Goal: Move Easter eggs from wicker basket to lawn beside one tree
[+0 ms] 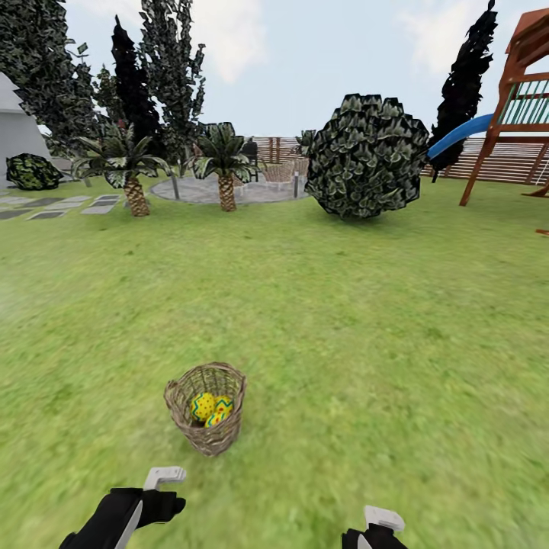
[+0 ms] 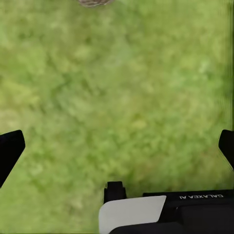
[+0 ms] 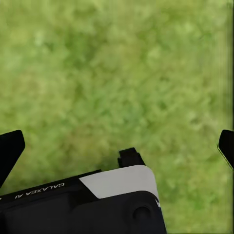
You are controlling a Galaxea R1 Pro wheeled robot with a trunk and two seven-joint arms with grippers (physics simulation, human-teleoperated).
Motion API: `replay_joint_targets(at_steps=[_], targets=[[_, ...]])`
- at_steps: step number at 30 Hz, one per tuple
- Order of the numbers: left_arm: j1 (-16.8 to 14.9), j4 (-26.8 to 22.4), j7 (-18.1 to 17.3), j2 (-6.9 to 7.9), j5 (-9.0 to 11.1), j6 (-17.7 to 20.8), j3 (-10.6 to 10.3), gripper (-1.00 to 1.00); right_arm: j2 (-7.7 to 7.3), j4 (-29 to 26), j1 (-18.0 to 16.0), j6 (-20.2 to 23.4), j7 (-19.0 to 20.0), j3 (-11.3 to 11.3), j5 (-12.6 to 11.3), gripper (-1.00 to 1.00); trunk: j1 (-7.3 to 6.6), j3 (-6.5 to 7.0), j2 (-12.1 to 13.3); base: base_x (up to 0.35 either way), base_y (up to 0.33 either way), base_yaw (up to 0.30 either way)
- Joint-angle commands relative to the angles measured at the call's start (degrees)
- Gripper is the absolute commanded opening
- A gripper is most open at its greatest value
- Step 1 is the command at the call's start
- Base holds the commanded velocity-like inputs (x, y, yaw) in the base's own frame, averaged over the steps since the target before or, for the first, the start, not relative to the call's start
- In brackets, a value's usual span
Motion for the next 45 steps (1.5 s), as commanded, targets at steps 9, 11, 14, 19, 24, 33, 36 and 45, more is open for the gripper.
replay_joint_targets(at_steps=[9,11,14,19,24,33,36,45], targets=[[0.0,-0.1,-0.5,-0.04,-0.6,-0.2,0.3,1.00,0.03,-0.1,0.0,0.1,-0.2,-0.1,-0.5,1.00,0.03,-0.07,-0.1,0.229,0.076,0.000],[0.0,-0.1,-0.5,-0.04,-0.6,-0.2,0.3,1.00,0.03,-0.1,0.0,0.1,-0.2,-0.1,-0.5,1.00,0.03,-0.07,-0.1,0.214,0.217,0.000],[0.0,-0.1,-0.5,-0.04,-0.6,-0.3,0.3,1.00,0.01,-0.1,0.0,0.1,-0.2,-0.2,-0.5,1.00,0.03,-0.07,-0.1,0.210,0.199,0.000],[0.0,-0.1,-0.5,-0.04,-0.6,-0.5,0.2,1.00,-0.03,-0.1,0.0,0.1,-0.2,-0.2,-0.5,1.00,0.03,-0.07,-0.1,0.209,0.069,0.163],[0.0,-0.1,-0.5,-0.04,-0.6,-0.8,0.2,1.00,0.00,-0.1,0.0,0.1,-0.2,-0.2,-0.5,1.00,0.03,-0.07,-0.1,0.209,0.010,0.269],[0.0,-0.1,-0.5,-0.27,-0.7,-0.9,0.1,1.00,-0.06,-0.1,0.0,0.1,-0.2,-0.2,-0.5,1.00,0.03,-0.07,-0.1,0.072,0.063,0.063],[0.0,-0.1,-0.5,-0.29,-0.7,-0.9,0.1,1.00,-0.06,-0.1,0.0,0.1,-0.2,-0.3,-0.5,1.00,0.03,-0.07,-0.1,0.002,0.079,0.001],[0.0,-0.1,-0.6,-0.32,-0.7,-0.9,0.1,1.00,-0.06,-0.1,0.0,0.1,-0.2,-0.2,-0.5,1.00,0.03,-0.07,-0.1,0.000,0.011,0.000]])
